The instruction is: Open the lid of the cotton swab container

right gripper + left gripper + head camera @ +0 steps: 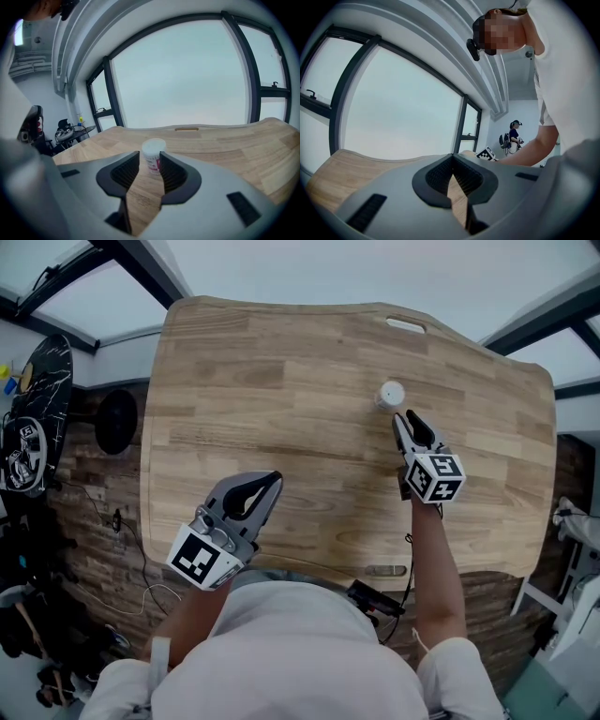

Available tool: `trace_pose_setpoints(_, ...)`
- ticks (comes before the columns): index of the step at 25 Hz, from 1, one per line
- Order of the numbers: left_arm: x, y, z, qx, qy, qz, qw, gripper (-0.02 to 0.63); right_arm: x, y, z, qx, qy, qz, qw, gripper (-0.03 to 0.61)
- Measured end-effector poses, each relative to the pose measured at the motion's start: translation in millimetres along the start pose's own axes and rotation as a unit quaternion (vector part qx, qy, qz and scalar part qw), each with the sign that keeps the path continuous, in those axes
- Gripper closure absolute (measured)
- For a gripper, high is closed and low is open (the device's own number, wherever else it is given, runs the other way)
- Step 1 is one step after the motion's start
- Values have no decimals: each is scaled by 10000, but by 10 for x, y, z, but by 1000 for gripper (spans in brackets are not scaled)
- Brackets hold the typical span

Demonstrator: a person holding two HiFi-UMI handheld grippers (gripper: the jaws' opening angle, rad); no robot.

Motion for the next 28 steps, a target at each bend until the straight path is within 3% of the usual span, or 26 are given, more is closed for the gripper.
trace_pose_setpoints(11, -3, 48, 54, -82, -106, 106, 9999, 601, 450, 220, -193, -5, 270, 794, 9965, 345)
trace_pose_setpoints(28, -18, 75, 169, -52, -284, 201, 9994, 601, 809, 200, -268, -243, 358, 905, 9950, 328)
Point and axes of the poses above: the fingertips, and each gripper's own axes: x forward along the fingers, z to its left, y out of its underside, the point moved 8 cm from there along -x, backward along the fingers, and after that the axes turned 11 degrees about -y, right-handed, at the moved point
